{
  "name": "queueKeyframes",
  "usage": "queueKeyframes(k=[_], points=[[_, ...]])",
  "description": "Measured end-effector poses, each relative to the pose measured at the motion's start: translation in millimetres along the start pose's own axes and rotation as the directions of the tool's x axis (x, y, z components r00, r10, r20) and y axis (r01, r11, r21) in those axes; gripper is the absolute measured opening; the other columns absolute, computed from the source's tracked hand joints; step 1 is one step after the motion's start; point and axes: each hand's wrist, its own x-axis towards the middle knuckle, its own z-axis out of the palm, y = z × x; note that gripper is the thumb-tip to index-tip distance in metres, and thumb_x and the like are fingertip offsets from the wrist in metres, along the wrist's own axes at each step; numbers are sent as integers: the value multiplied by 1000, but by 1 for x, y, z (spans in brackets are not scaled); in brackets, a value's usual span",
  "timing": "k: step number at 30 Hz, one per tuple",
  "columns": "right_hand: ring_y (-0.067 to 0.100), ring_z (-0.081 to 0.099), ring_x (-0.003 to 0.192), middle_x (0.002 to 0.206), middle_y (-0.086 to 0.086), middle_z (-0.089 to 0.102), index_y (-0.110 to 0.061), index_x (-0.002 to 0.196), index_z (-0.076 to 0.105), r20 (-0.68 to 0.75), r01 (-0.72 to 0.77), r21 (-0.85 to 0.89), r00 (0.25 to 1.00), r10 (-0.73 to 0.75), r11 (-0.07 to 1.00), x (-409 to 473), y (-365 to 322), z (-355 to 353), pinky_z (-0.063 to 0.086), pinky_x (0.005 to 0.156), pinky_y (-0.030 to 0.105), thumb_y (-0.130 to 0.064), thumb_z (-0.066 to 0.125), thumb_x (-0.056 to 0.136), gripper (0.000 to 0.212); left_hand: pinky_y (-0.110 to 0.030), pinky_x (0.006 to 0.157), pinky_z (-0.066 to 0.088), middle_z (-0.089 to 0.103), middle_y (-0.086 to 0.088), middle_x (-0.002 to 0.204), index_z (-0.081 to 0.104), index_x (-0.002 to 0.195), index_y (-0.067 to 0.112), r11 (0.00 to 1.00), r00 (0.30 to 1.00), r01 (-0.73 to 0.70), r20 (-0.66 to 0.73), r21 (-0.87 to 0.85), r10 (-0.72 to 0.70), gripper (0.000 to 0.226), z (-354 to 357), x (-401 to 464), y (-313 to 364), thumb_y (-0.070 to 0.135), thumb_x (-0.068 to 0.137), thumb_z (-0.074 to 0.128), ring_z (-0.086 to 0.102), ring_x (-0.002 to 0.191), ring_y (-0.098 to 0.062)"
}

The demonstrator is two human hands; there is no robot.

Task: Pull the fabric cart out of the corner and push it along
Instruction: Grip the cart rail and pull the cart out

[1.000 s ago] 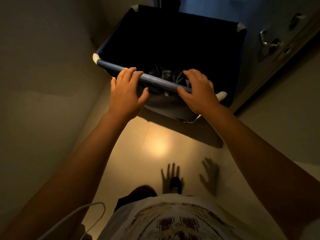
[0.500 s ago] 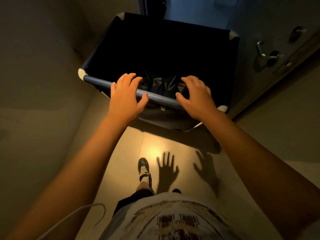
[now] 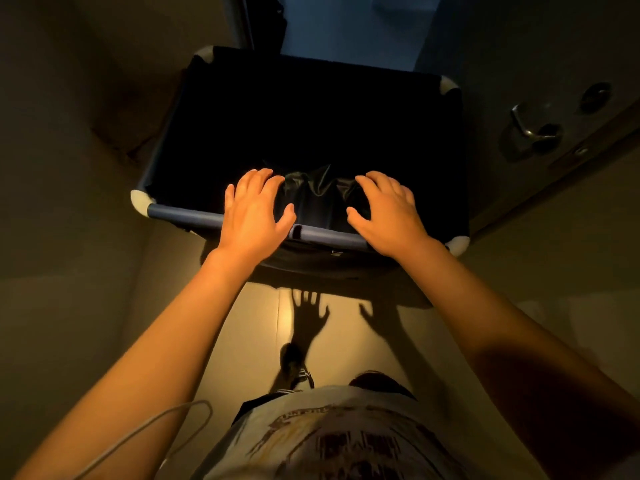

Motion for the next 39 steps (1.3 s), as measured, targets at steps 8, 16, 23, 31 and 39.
queueKeyframes(k=[8,16,23,31,39], points=[[28,33,147,159,3,36,-23,152,33,84,-84,1,993,83,996,22,-12,42,29,122,50,-52,46,97,63,-56,123,28,41,-5,158,43,149,19,1000,991,-4,131,-5,5,57,37,25,-44,44,99,48,31,151,-26],[25,39,144,155,3,41,-21,151,38,197,-102,78,977,85,992,54,-10,93,32,120,48,-50,48,95,64,-57,120,33,45,-5,153,45,146,20,1000,977,13,214,14,-16,56,78,51,-65,48,97,45,37,147,-26],[29,54,131,144,9,54,-16,142,49,250,-83,80,966,61,993,63,12,128,48,107,49,-42,58,93,56,-57,118,34,48,-5,150,47,143,19,999,943,3,334,36,-14,56,117,63,-68,50,96,45,41,142,-27],[32,55,125,138,10,54,-21,135,47,377,-75,116,926,26,990,48,49,159,51,102,48,-50,35,97,50,-63,122,25,58,-1,137,50,138,27,998,874,40,482,44,-56,49,156,54,-70,53,97,43,51,133,-27],[30,62,114,129,12,61,-17,139,46,368,-79,169,930,11,982,26,56,176,50,101,45,-29,44,103,38,-62,125,19,61,-1,130,49,138,31,993,872,51,479,109,-98,44,163,49,-68,47,97,49,52,130,-27]])
